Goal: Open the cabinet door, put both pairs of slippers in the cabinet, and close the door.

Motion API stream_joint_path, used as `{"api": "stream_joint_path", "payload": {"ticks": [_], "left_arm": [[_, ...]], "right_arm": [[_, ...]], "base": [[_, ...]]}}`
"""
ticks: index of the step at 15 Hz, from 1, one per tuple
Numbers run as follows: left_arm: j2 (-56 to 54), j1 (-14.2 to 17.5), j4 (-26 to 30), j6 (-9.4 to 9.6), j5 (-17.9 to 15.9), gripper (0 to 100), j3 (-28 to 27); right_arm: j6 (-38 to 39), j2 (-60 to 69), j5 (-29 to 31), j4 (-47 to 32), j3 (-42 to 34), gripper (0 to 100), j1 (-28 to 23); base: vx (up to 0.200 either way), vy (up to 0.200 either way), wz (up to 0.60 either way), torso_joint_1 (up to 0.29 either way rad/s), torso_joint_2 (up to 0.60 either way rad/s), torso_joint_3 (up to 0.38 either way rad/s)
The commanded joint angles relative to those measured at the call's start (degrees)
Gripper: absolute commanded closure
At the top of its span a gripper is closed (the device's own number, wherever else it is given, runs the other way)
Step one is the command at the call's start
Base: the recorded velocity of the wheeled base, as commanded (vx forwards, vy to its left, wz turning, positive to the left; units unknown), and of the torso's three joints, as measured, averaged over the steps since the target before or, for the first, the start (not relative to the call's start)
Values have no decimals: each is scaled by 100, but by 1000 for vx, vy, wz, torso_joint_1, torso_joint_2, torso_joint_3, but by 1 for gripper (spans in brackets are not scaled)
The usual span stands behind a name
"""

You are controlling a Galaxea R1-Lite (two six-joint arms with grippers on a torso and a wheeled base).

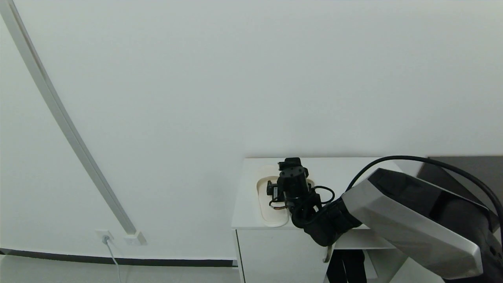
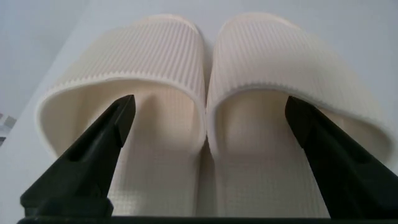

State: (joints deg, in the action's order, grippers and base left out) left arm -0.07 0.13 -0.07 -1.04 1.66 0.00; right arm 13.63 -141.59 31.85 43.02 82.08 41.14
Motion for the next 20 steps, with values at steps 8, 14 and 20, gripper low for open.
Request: {"api": "stream_joint_path", "payload": {"ticks": [8, 14, 20], "left_arm": [[7, 4, -1, -2, 10, 100, 0], [7, 4, -1, -2, 10, 100, 0], [7, 4, -1, -2, 10, 100, 0]], "right_arm": [[-1, -79, -4, 66, -8, 100, -10], [-71, 387, -267, 286, -394, 100, -10], [-212, 1899, -1199, 1103, -2434, 100, 8]], "base": [[0, 0, 0, 0, 0, 0], [0, 0, 0, 0, 0, 0], [0, 0, 0, 0, 0, 0]]}}
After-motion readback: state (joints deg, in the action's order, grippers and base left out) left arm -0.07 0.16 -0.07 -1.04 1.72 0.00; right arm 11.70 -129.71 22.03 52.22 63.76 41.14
